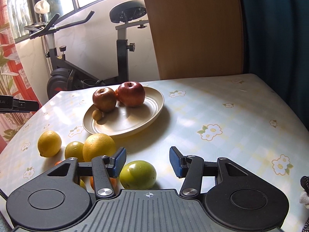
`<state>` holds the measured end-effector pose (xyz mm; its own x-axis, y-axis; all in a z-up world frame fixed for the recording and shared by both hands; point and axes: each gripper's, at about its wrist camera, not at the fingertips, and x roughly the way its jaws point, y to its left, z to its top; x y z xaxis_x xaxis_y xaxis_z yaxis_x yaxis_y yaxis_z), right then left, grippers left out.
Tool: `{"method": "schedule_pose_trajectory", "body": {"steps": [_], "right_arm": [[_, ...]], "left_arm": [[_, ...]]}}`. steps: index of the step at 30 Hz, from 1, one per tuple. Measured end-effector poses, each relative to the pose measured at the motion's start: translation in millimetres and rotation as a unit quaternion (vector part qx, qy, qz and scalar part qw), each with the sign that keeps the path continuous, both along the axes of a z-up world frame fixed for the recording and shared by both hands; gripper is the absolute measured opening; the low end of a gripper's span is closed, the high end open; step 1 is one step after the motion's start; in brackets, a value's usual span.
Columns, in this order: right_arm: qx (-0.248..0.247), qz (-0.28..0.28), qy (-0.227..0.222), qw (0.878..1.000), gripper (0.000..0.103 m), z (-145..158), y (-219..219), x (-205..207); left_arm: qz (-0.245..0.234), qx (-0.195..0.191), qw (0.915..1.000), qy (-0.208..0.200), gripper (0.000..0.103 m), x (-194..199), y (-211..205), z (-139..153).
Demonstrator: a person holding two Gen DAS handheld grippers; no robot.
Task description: Organize fruits
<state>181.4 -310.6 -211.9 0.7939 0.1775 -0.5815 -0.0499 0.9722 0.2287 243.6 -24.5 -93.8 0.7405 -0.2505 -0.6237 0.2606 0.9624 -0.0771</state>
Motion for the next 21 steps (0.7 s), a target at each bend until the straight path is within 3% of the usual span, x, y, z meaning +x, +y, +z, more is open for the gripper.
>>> {"method": "schedule_pose_trajectory", "body": {"steps": [21], "right_arm": [[0.034,0.016,0.057,0.998,0.046,-17.4,1.9,7.2]], "left_arm": [[-0.025,0.005,0.9996,0.014,0.043,-8.3,-3.1,-8.6]]}}
